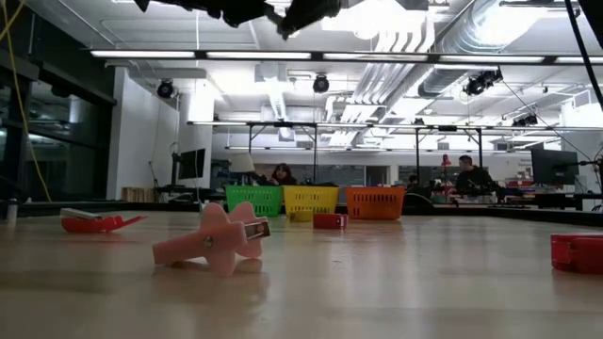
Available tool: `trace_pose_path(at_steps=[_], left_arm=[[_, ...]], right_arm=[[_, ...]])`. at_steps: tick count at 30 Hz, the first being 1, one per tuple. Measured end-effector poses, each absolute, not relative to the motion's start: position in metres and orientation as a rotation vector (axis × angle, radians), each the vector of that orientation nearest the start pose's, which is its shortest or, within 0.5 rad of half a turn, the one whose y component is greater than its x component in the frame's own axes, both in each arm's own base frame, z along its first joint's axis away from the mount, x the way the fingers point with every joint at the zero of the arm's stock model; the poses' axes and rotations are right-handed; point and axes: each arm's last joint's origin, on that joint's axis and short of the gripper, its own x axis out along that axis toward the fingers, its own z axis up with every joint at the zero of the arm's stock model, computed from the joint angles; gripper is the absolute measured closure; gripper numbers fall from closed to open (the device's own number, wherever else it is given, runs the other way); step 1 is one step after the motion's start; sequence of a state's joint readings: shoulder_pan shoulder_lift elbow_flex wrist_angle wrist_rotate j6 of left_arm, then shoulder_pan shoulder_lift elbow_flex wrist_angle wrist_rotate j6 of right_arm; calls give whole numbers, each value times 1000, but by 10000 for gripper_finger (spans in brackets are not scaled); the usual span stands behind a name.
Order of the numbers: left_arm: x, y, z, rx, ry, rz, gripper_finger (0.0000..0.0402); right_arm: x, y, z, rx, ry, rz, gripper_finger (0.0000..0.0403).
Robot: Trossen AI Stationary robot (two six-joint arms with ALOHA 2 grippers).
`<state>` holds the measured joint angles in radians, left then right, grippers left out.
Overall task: Pick and place Stapler, Stapler remover, tape
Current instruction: Put the gray staple remover into the green bin
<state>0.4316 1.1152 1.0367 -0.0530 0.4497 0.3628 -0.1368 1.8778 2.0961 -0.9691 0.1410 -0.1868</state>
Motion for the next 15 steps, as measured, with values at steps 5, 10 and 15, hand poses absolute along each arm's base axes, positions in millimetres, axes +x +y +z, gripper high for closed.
trace_pose_path(at_steps=[5, 10, 15], left_arm=[[229, 93, 370, 311, 113, 27, 138], [229, 94, 373, 300, 84, 48, 138], [229, 94, 377, 299, 48, 54, 138]], right_arm=[[390, -60, 415, -274, 736, -168, 310], [390, -66, 419, -316, 702, -144, 310], [393, -72, 423, -337, 641, -122, 310]])
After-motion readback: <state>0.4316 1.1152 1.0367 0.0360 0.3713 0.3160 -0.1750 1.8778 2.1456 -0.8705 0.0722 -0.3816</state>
